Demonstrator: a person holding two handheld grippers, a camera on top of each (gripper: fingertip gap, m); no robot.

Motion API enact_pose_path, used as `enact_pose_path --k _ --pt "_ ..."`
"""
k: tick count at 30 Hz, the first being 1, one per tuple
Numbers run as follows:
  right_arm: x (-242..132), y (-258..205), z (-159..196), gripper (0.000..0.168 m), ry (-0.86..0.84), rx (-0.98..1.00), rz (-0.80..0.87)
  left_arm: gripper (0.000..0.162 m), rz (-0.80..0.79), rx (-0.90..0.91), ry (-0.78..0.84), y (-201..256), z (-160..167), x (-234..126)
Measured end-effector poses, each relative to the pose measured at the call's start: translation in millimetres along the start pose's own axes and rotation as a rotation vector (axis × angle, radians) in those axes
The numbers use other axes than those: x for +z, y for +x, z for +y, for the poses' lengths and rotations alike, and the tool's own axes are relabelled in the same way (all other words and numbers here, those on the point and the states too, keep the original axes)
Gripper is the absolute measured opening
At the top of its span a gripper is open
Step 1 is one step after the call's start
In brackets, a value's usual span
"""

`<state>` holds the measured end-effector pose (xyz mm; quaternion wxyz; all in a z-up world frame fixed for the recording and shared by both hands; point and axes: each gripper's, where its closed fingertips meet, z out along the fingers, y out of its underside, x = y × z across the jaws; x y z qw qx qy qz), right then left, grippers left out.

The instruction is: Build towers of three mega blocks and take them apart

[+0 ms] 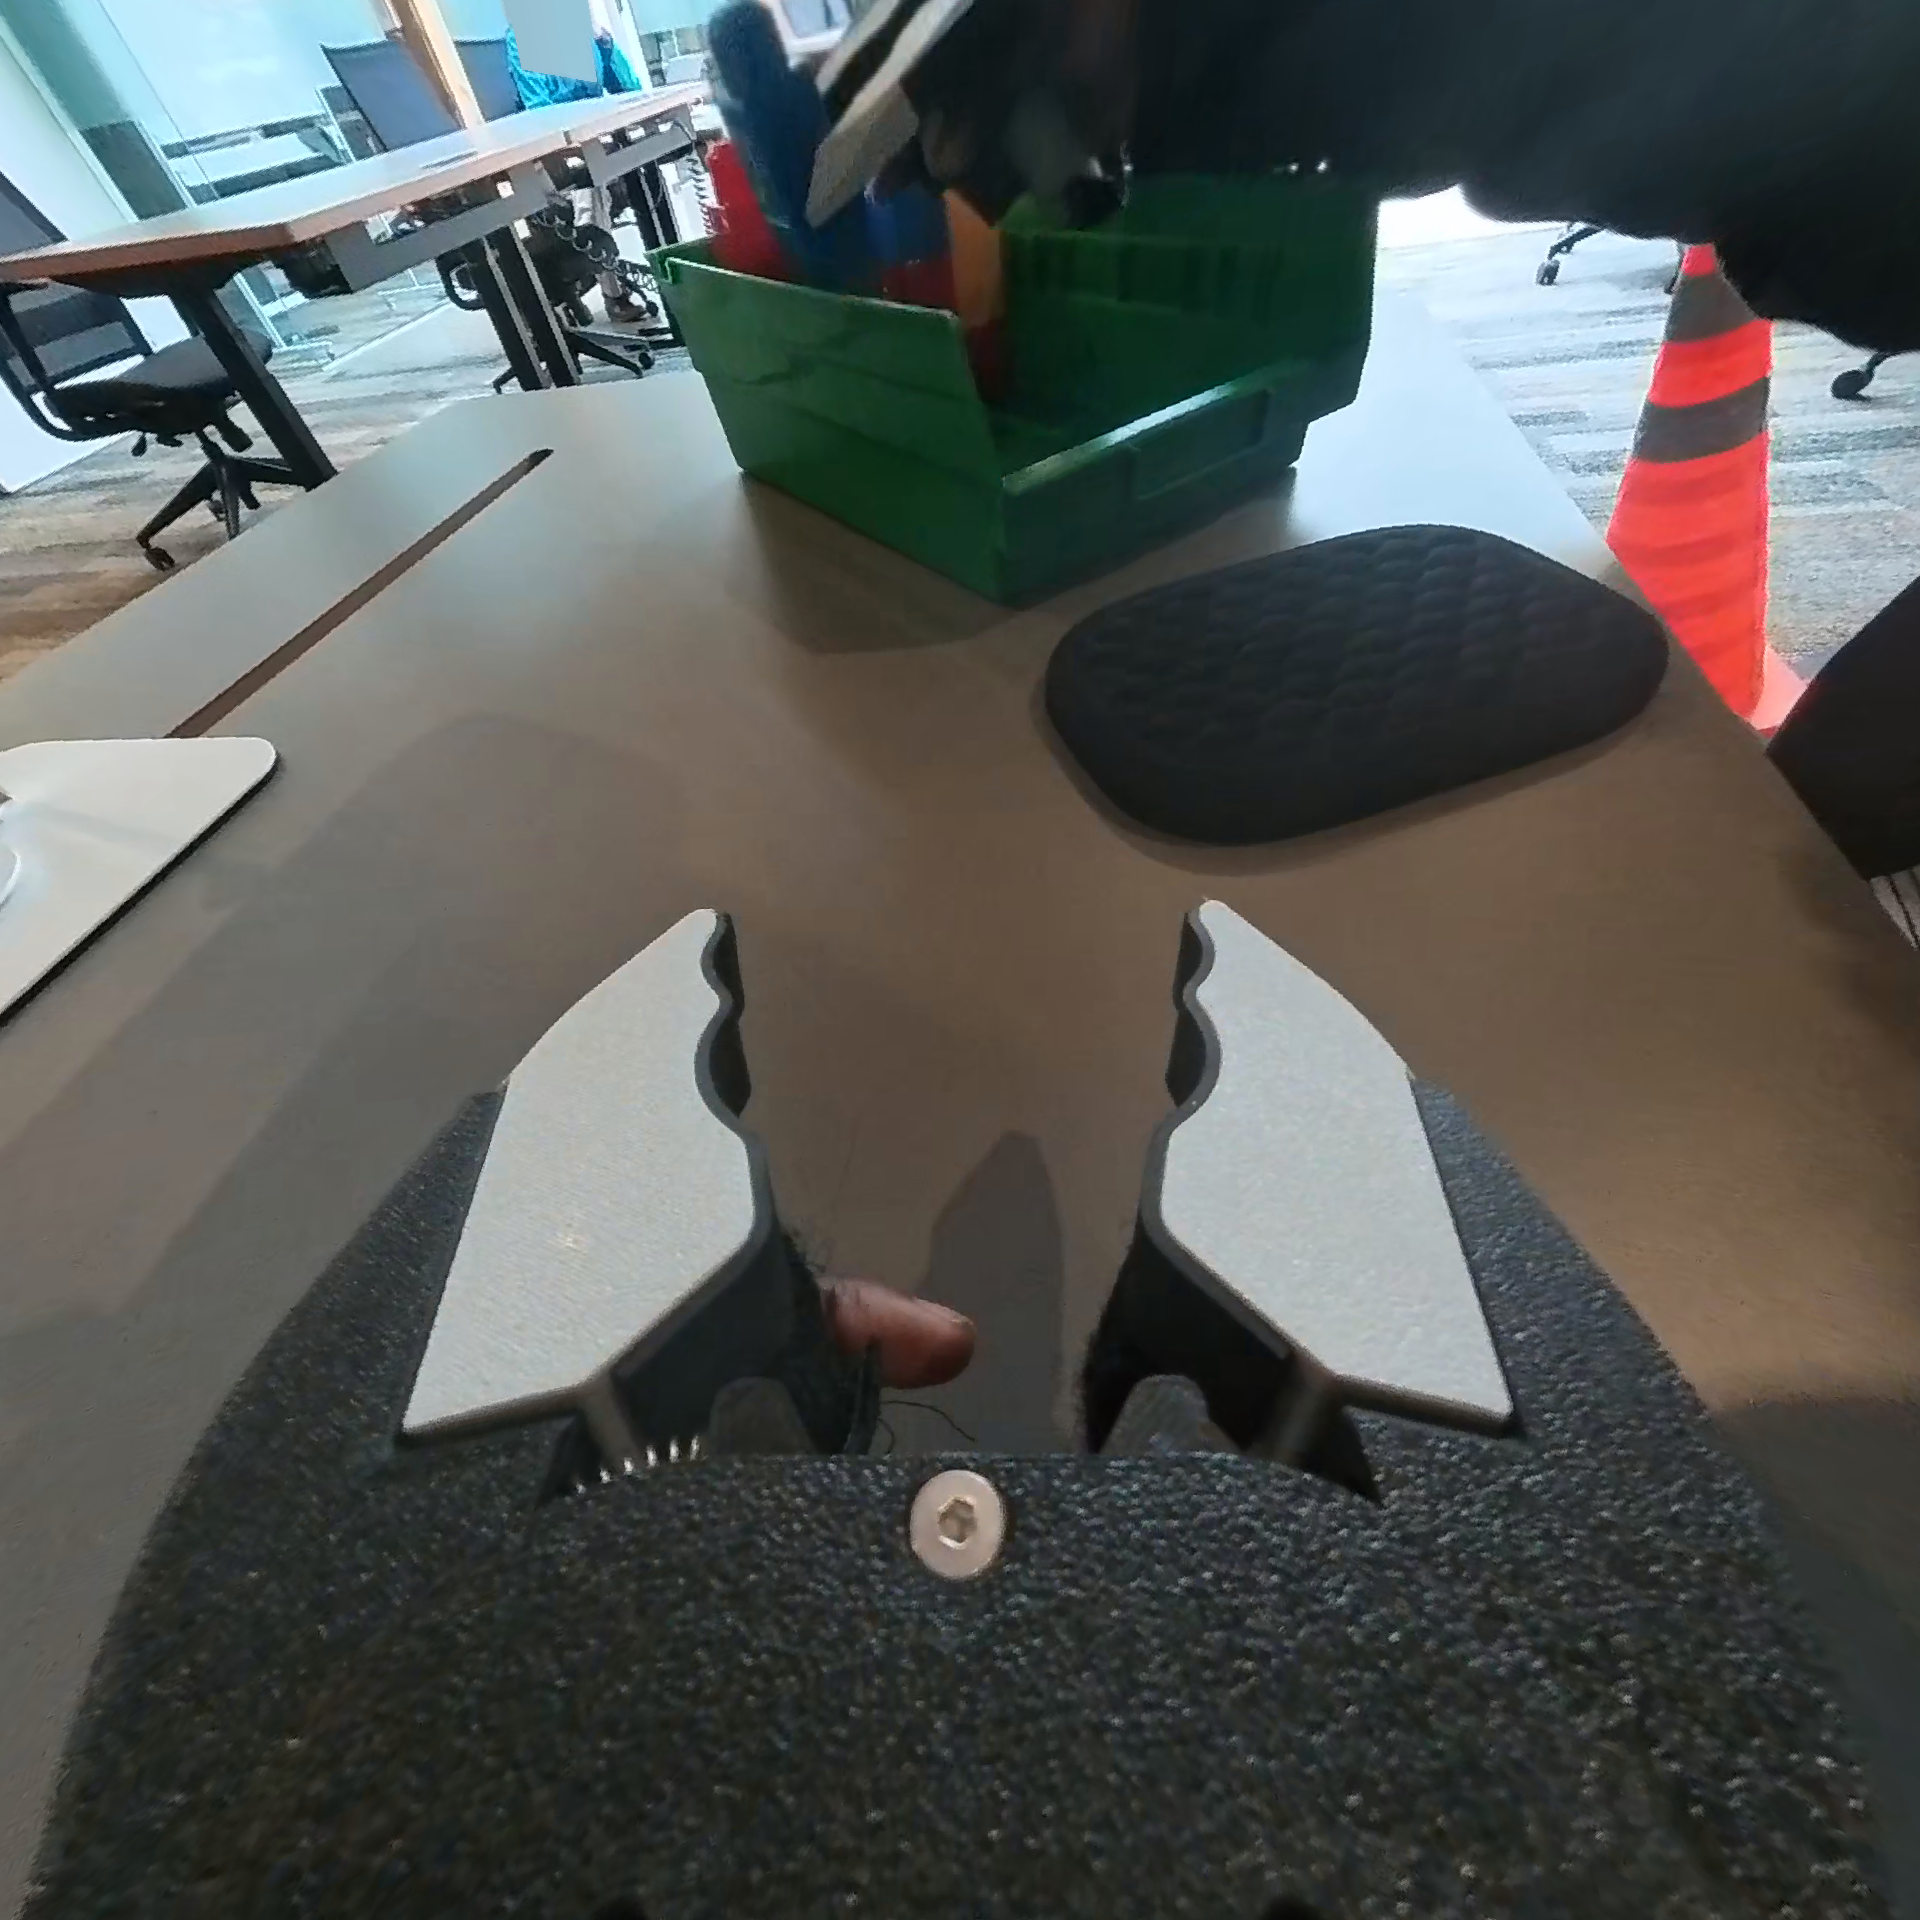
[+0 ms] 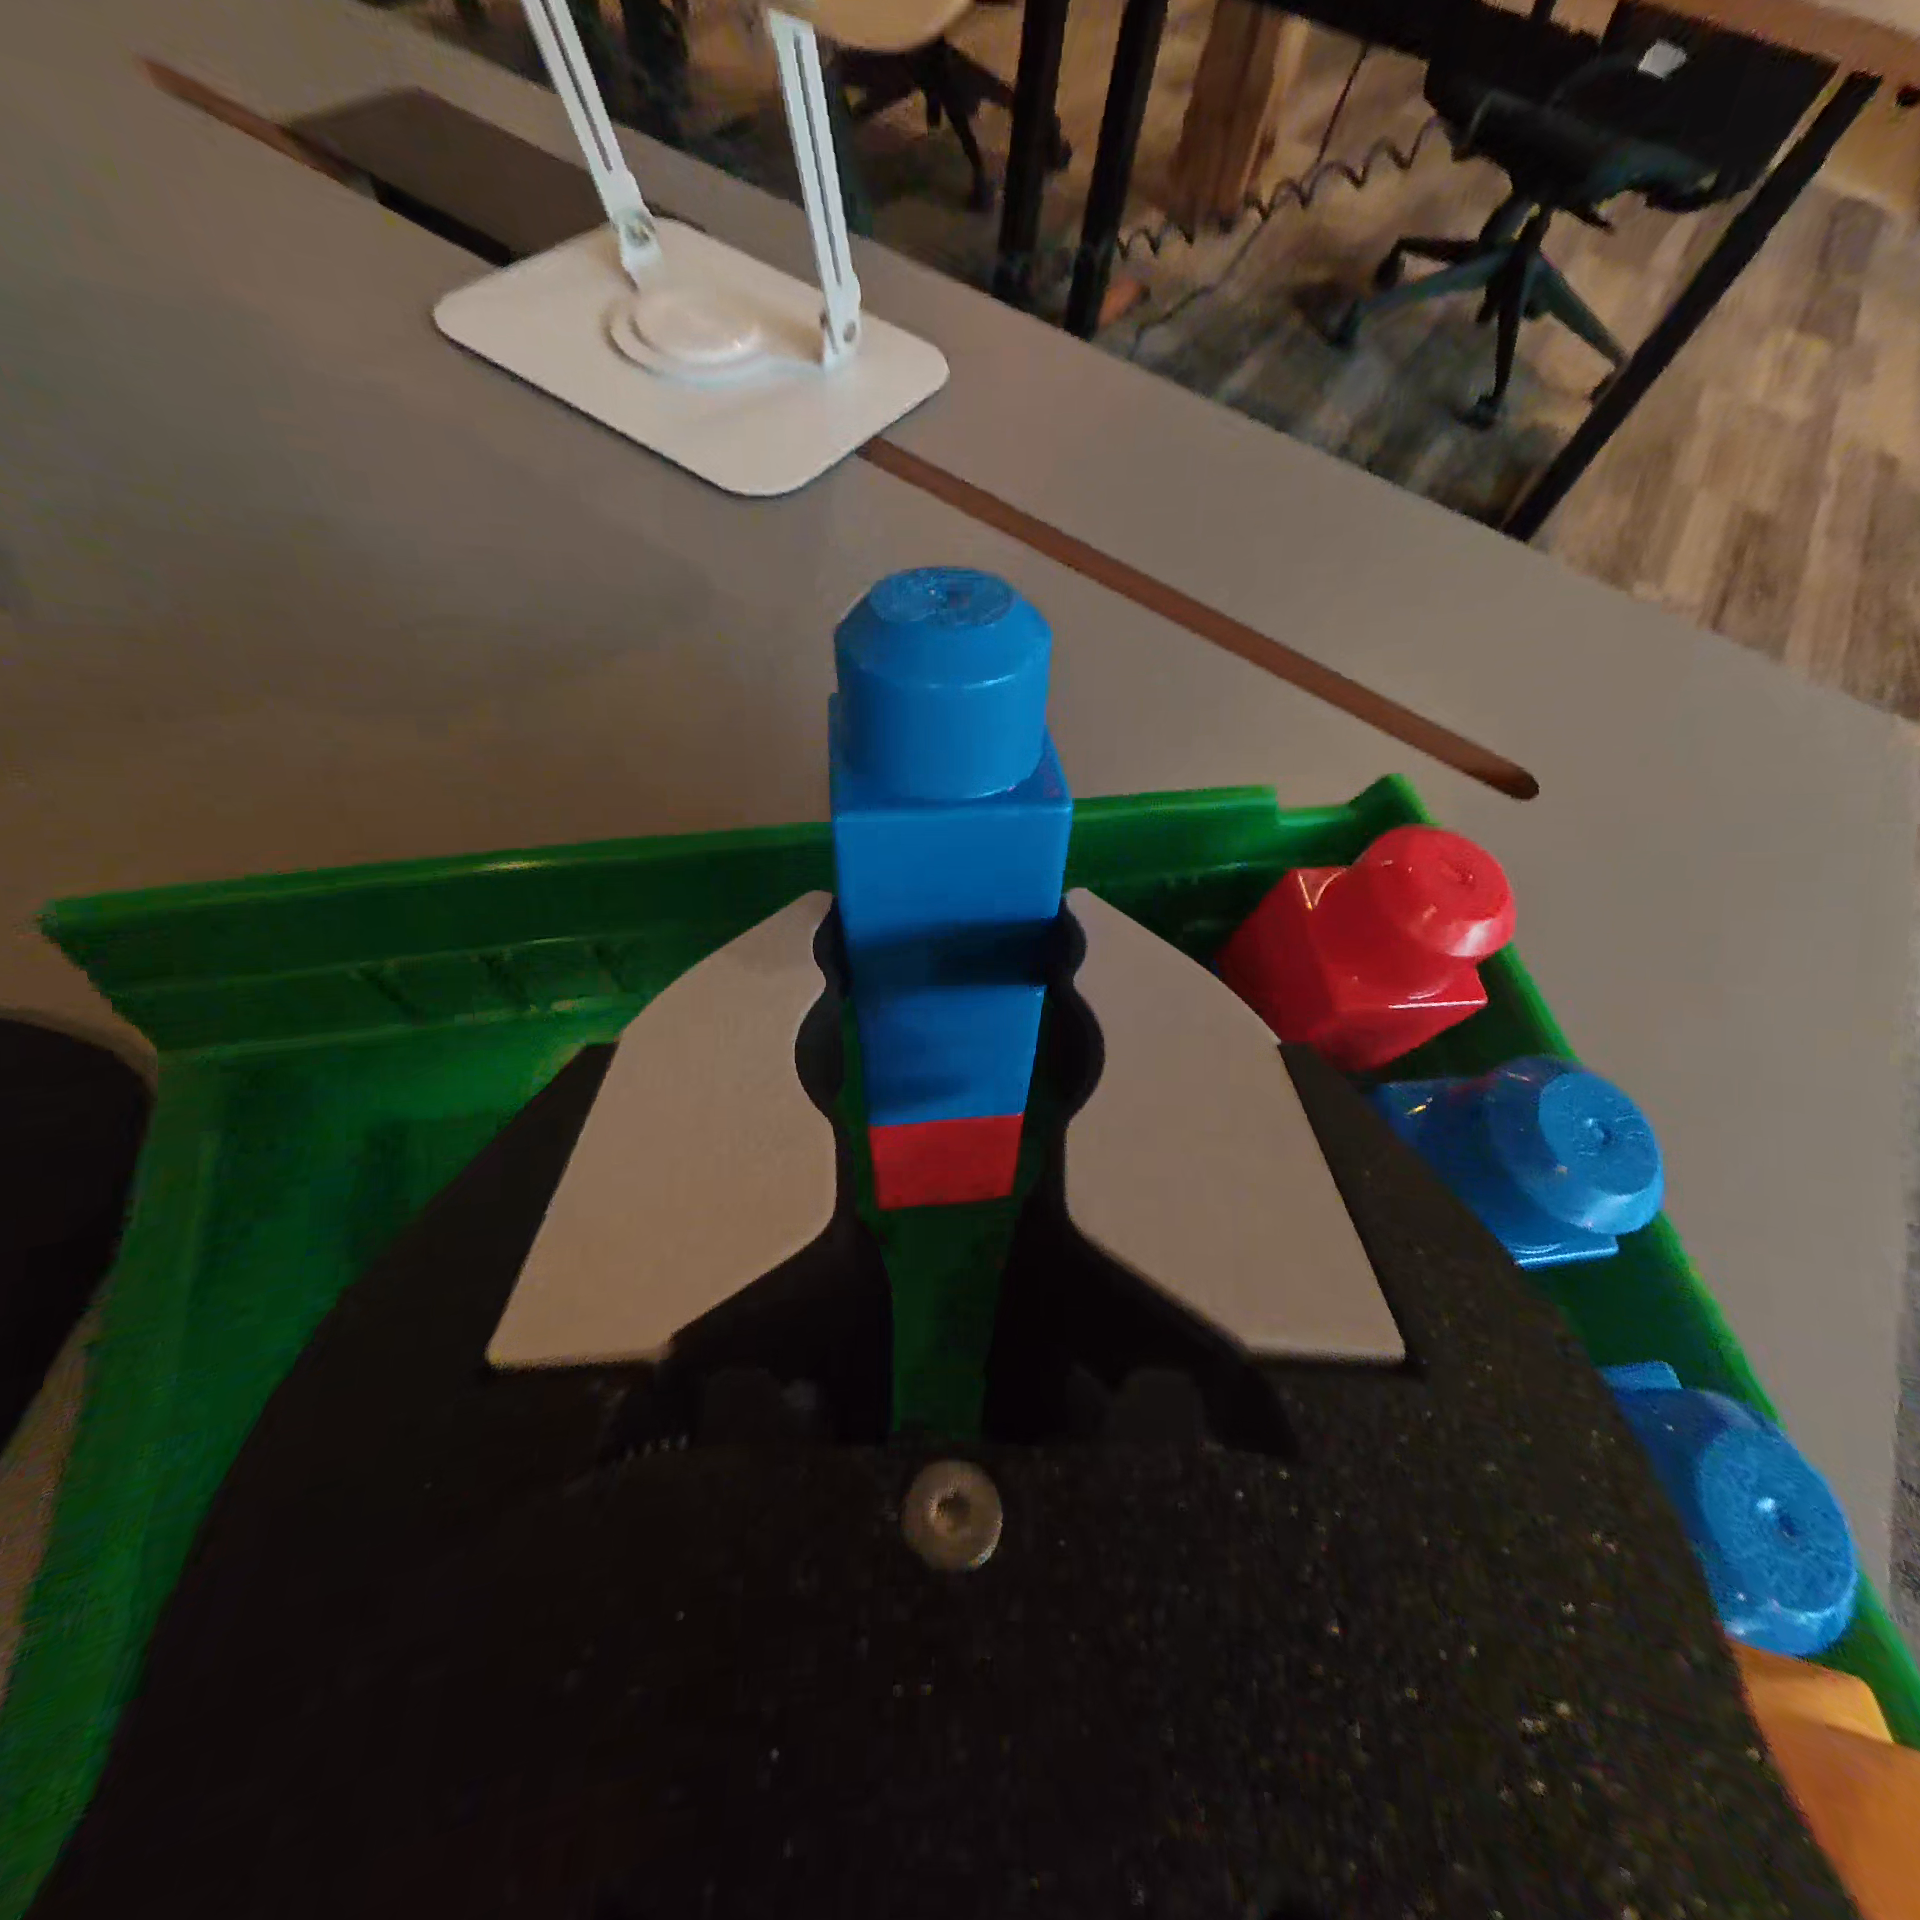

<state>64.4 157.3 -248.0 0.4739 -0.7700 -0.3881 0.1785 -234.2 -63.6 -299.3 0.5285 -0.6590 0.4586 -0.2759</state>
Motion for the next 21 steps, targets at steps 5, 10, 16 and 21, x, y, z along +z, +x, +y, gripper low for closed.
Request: enact_pose_path --k 5,10,16,21 --pt "13.7 2.8 13.2 0.037 -0.037 0.037 -0.03 0.08 0.002 0.0 -0.002 0.2 0.3 0.1" --pt "23.4 4.6 26.0 0.037 -0.093 0.001 -0.034 0.079 0.0 0.001 -0.002 0.2 0.4 0.2" --pt "29.7 4.2 26.8 0.037 -0.06 0.018 -0.044 0.079 0.002 -0.002 -0.006 0.1 0.8 0.5" --pt "29.2 7.2 30.2 0.037 -0.033 0.063 -0.048 0.079 0.002 0.003 -0.007 0.7 0.9 0.5"
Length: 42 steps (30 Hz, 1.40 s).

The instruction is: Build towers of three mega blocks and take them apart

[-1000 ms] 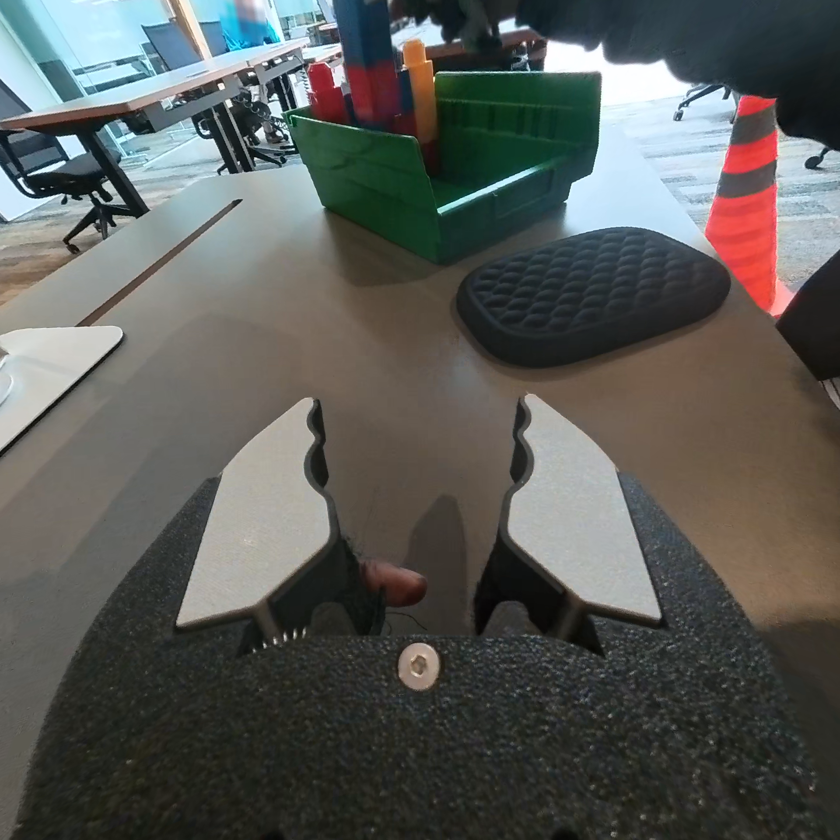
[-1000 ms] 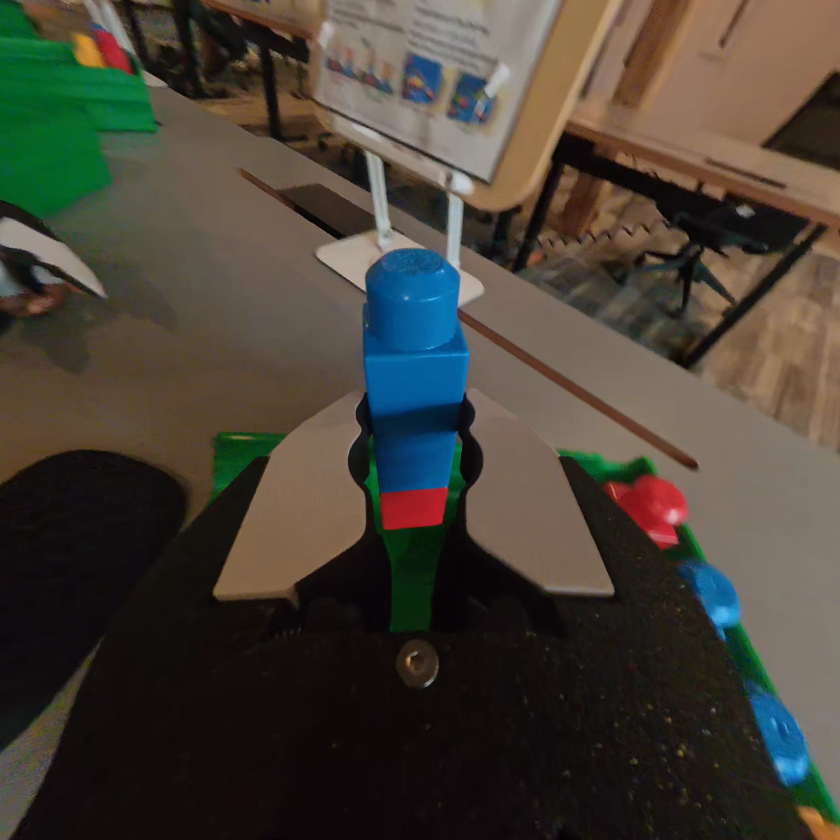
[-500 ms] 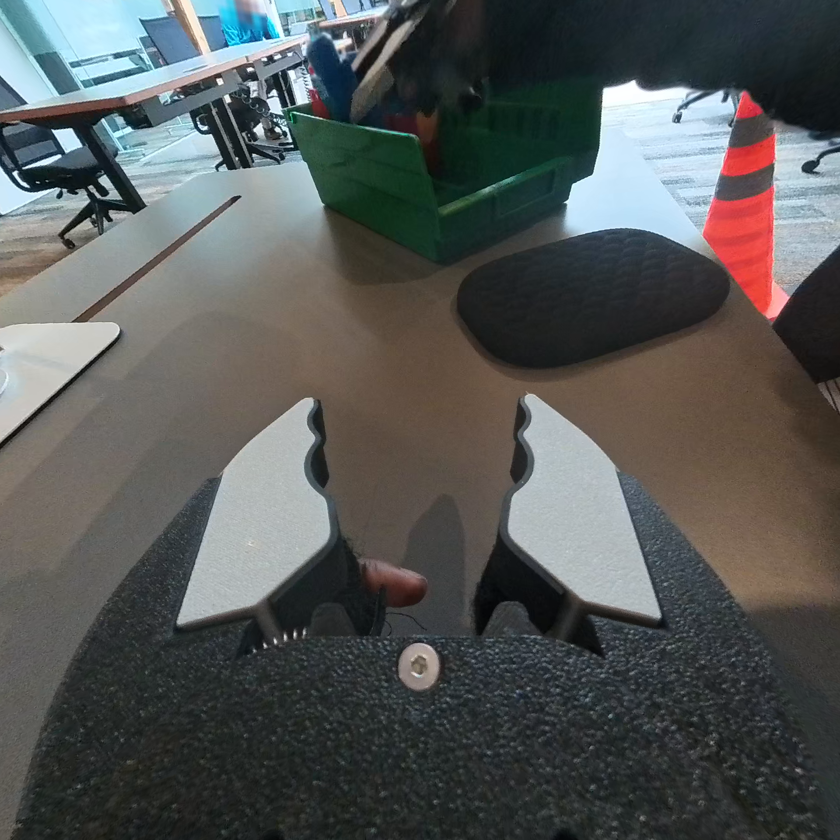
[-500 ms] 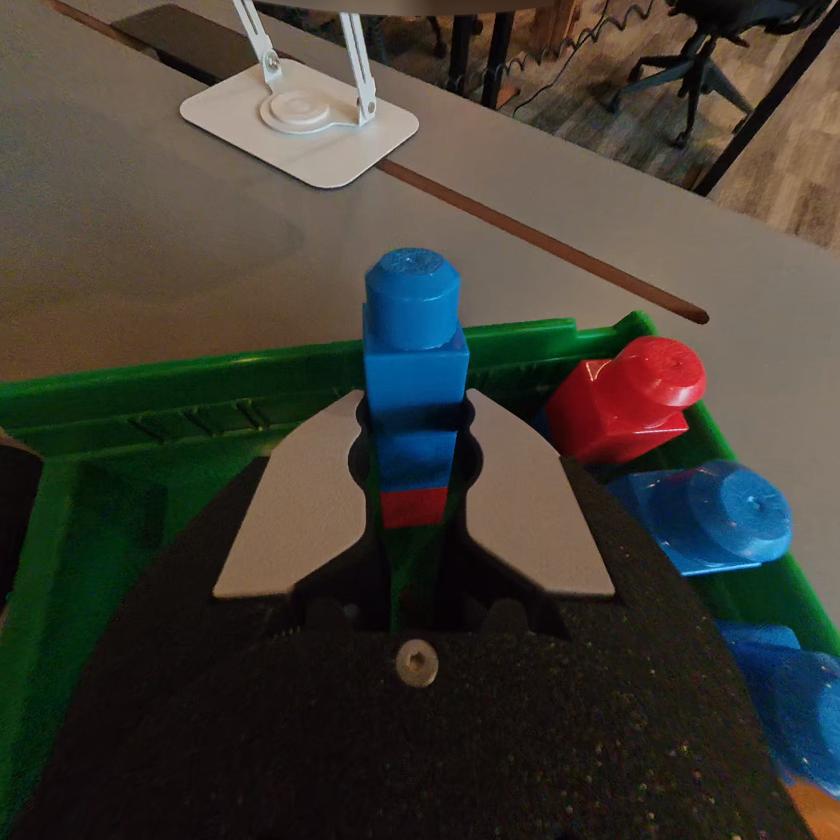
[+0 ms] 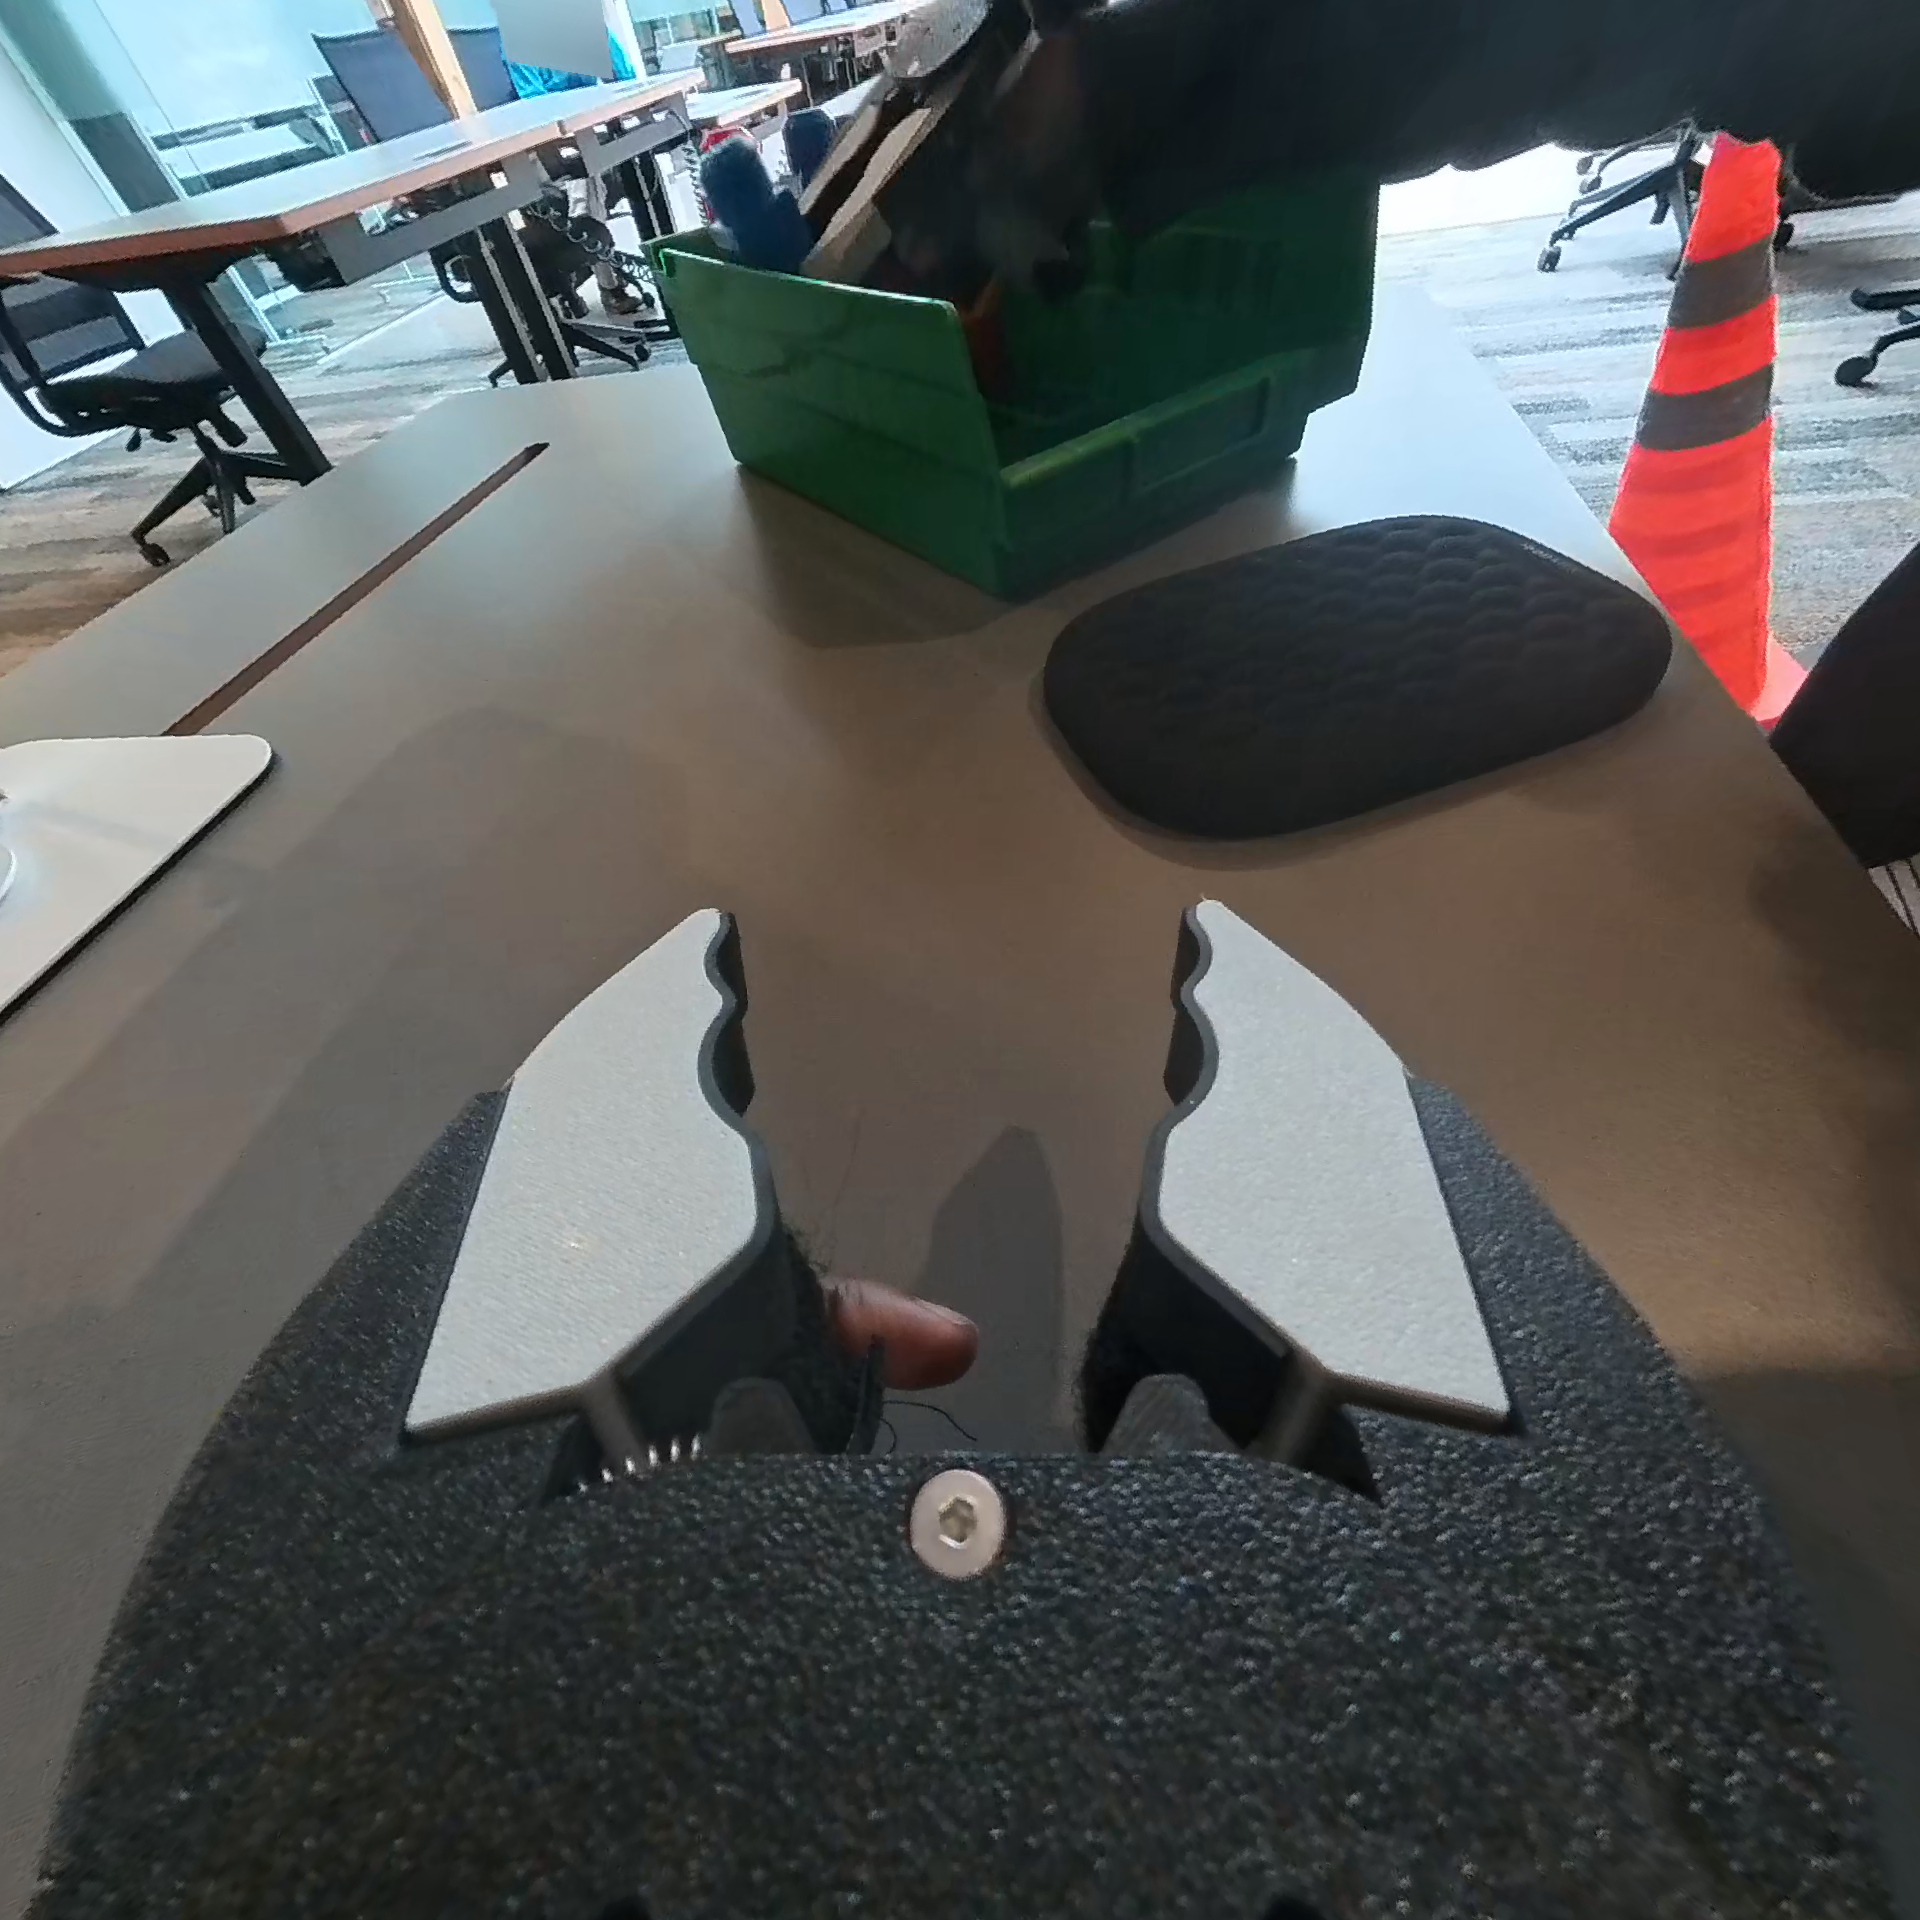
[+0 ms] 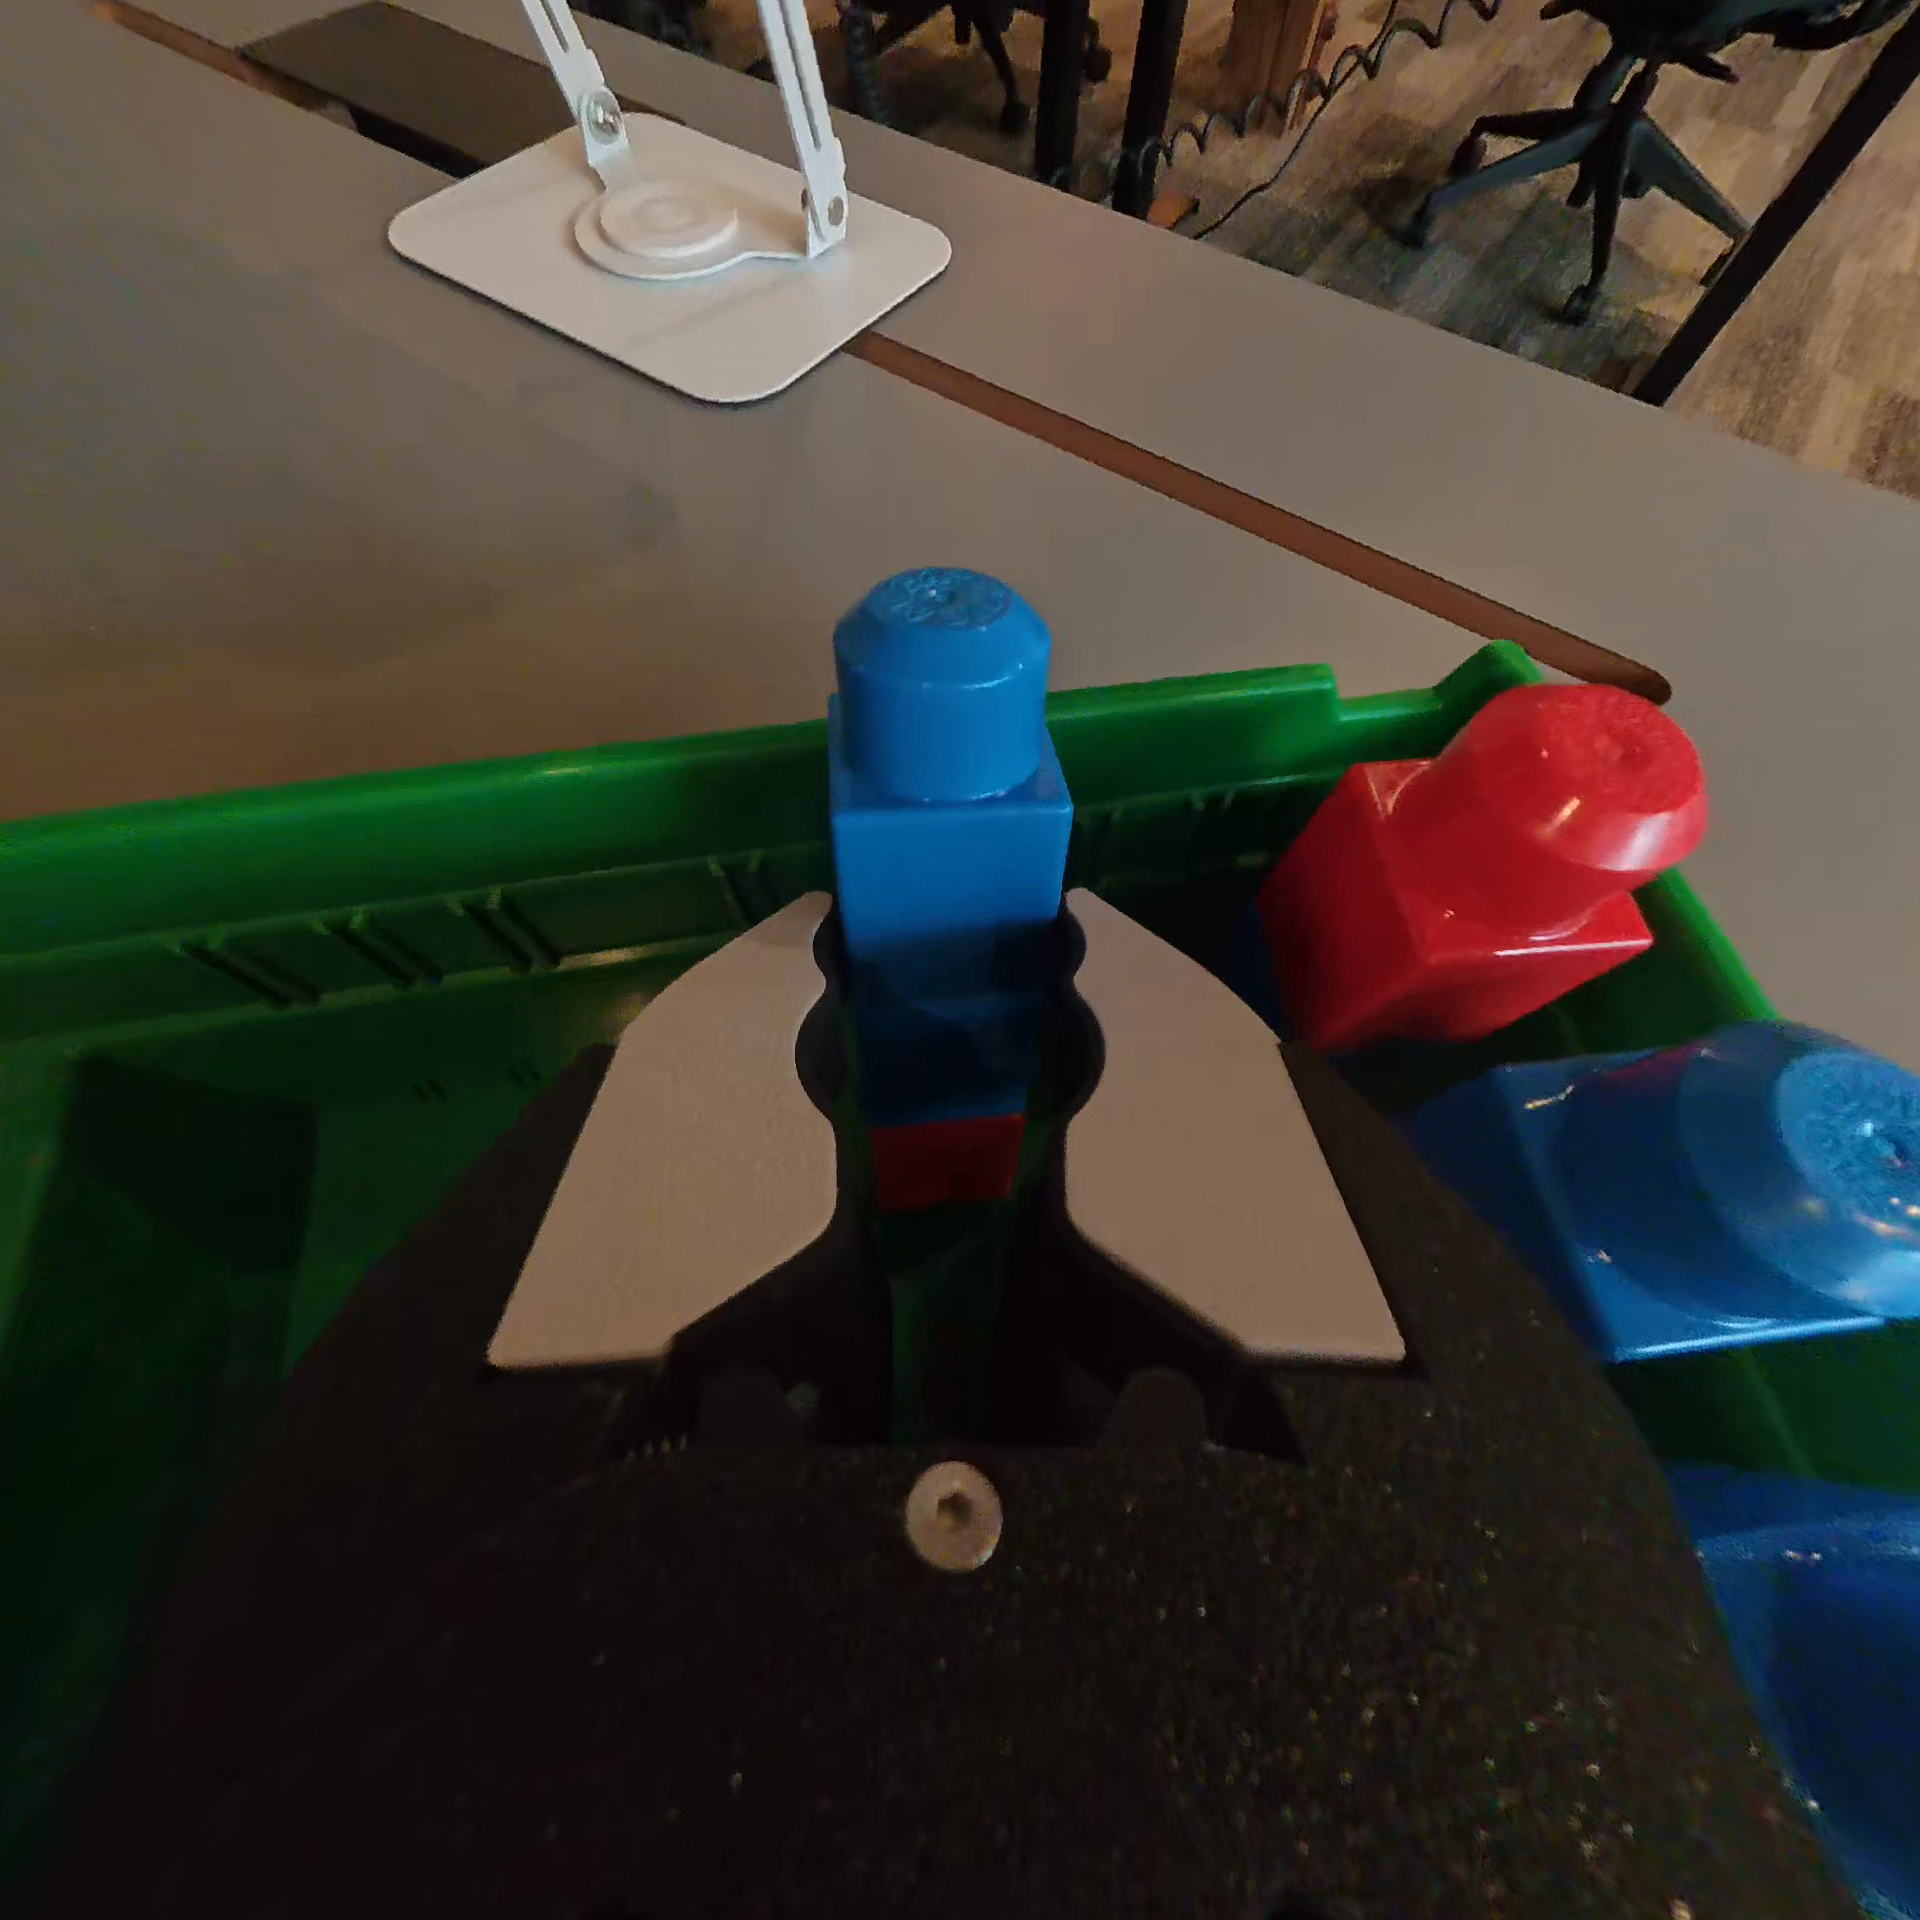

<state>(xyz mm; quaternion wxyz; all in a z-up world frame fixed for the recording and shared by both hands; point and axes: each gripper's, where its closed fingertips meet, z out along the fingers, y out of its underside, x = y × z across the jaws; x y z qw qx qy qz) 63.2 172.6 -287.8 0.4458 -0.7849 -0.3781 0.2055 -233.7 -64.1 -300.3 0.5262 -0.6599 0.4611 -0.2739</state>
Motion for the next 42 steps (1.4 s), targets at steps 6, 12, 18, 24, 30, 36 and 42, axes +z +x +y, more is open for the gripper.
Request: enact_pose_path --k 6,12,18,24,30,36,42 --pt "-2.6 -2.7 1.7 0.038 -0.021 -0.007 -0.021 0.078 0.0 -0.001 -0.001 0.0 0.1 0.0" --pt "-2.2 -4.3 6.3 0.046 -0.083 -0.031 -0.026 0.078 -0.001 -0.001 -0.004 0.0 0.3 0.2" --pt "-3.9 -2.3 6.7 0.036 -0.09 -0.039 -0.02 0.078 0.0 -0.001 -0.005 0.1 0.3 0.2" --pt "-6.2 -2.3 -1.1 0.049 -0.096 -0.068 -0.014 0.078 0.002 -0.003 -0.008 0.2 0.7 0.5" --pt "-13.1 -4.1 -21.0 0.06 -0.201 -0.189 0.003 0.078 0.002 -0.007 -0.013 -0.1 1.2 0.8" --pt "-17.0 -10.0 -30.0 0.061 -0.478 -0.291 -0.033 0.078 0.002 -0.006 -0.015 -0.1 1.3 0.9" --pt "-10.9 -8.5 -28.2 0.052 -0.7 -0.32 -0.031 0.078 0.004 -0.002 -0.011 0.7 0.9 0.4"
